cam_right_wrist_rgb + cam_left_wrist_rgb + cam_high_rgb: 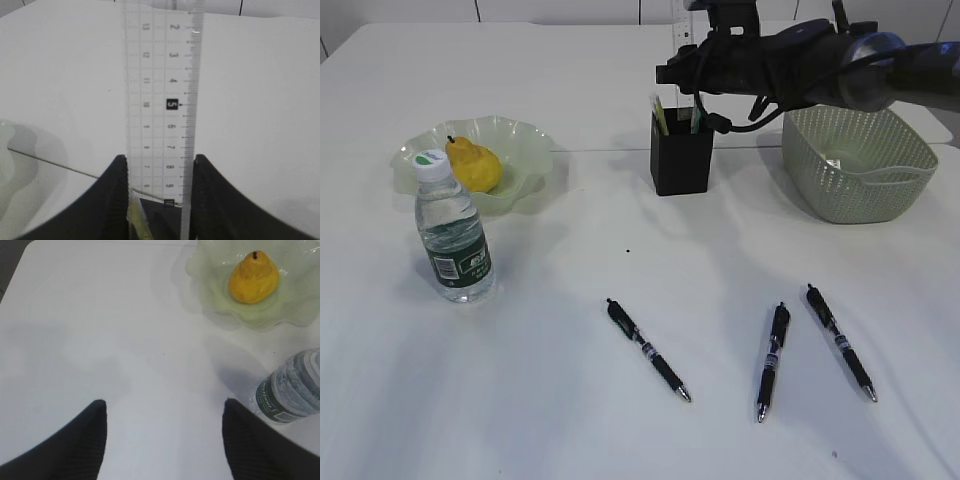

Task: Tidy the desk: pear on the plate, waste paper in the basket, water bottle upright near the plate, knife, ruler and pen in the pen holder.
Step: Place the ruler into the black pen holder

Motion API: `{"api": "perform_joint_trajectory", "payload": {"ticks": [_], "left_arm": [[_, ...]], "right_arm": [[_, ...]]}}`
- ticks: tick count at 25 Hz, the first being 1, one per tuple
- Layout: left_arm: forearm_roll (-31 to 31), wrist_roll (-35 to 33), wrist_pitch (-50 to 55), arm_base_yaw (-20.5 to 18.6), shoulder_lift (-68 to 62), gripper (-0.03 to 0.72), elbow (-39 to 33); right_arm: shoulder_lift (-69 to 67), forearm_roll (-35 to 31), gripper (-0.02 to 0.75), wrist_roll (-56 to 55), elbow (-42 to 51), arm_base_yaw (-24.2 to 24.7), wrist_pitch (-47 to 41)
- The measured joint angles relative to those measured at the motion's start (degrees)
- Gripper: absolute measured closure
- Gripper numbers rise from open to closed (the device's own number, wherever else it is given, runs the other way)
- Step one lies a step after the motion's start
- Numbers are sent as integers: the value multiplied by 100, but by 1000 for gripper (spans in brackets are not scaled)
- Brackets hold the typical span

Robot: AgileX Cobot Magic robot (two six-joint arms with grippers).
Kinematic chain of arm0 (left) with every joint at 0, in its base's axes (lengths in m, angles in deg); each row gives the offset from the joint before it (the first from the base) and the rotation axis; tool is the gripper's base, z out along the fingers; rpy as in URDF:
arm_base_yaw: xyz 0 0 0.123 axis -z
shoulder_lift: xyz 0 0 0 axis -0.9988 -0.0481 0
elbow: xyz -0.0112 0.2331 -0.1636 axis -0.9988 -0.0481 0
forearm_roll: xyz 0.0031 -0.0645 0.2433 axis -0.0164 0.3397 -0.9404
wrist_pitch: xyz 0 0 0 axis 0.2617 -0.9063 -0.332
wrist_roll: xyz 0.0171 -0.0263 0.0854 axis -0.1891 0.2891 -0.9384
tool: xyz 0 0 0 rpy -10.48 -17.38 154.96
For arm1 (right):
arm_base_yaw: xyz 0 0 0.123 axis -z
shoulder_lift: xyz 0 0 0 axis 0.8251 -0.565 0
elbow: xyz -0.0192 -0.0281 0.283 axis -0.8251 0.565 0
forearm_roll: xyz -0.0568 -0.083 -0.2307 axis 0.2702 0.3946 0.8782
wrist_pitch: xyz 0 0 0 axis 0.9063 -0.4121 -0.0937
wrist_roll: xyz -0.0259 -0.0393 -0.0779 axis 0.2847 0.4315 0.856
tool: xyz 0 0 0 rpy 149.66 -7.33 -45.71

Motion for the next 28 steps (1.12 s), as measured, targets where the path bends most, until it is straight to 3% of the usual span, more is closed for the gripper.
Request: {"api": "perform_joint_trajectory", "payload": {"ticks": [28], "left_arm": [[-9, 0, -43, 0, 0, 178, 0]], "right_arm": [[-441, -81, 456, 32, -25, 0, -66]]}}
